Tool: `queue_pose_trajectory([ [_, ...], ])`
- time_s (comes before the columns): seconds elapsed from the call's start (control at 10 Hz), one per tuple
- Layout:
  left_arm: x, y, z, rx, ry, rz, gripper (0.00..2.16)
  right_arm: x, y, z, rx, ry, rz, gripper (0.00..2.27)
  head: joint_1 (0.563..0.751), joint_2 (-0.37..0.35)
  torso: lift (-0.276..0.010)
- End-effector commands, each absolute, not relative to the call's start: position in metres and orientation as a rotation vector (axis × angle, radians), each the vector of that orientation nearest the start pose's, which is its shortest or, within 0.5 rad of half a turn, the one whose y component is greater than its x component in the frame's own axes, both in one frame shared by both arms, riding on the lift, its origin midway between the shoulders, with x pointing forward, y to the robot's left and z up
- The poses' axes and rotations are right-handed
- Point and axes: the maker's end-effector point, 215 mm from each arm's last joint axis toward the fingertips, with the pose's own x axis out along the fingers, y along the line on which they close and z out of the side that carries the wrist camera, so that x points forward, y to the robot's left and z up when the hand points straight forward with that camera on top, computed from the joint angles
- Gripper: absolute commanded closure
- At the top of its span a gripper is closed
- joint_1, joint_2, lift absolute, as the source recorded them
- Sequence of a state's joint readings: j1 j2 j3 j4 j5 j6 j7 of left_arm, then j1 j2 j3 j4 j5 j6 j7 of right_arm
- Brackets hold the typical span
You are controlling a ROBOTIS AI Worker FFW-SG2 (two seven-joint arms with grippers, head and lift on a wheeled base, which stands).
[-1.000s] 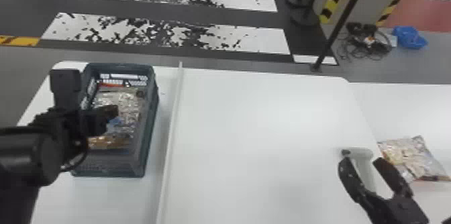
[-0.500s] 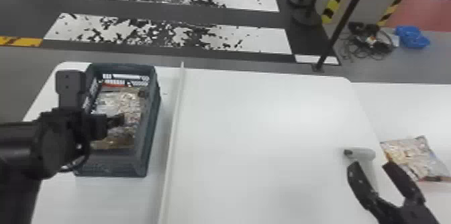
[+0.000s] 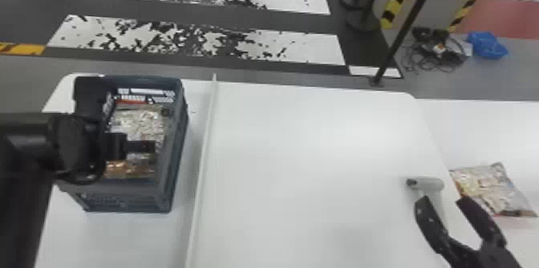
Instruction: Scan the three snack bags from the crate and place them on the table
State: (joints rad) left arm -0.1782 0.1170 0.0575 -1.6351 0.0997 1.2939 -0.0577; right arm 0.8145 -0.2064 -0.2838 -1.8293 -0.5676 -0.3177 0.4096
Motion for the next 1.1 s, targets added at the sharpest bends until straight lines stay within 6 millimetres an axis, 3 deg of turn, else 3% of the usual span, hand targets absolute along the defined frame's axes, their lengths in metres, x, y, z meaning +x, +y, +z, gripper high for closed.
queue_pose_trajectory([
  [0.0, 0.506, 0.281, -0.538, -0.038, 1.057, 0.003, 0.07, 0.309, -0.368, -0.417, 0.206, 0.107, 0.096, 0.1, 0.695, -0.123, -0.037],
  [0.1, 0.51, 0.281, -0.546, -0.032, 1.052, -0.003, 0.21, 0.31, -0.37, -0.42, 0.207, 0.112, 0.094, 0.1, 0.695, -0.122, -0.037],
  [0.2, 0.509, 0.281, -0.557, -0.037, 1.056, -0.011, 0.81, 0.309, -0.371, -0.425, 0.209, 0.119, 0.09, 0.09, 0.695, -0.123, -0.037],
  [0.3, 0.511, 0.278, -0.564, -0.043, 1.043, -0.015, 2.15, 0.308, -0.372, -0.429, 0.21, 0.127, 0.085, 0.09, 0.695, -0.126, -0.037],
  [0.4, 0.525, 0.276, -0.561, -0.033, 0.951, -0.024, 2.13, 0.306, -0.375, -0.432, 0.21, 0.133, 0.081, 0.09, 0.695, -0.128, -0.037],
  [0.6, 0.53, 0.28, -0.545, -0.035, 0.88, -0.009, 2.13, 0.305, -0.376, -0.433, 0.21, 0.134, 0.081, 0.09, 0.695, -0.131, -0.037],
  [1.0, 0.505, 0.275, -0.515, -0.009, 0.826, 0.007, 2.13, 0.303, -0.379, -0.433, 0.226, 0.129, 0.087, 0.1, 0.695, -0.132, -0.037],
])
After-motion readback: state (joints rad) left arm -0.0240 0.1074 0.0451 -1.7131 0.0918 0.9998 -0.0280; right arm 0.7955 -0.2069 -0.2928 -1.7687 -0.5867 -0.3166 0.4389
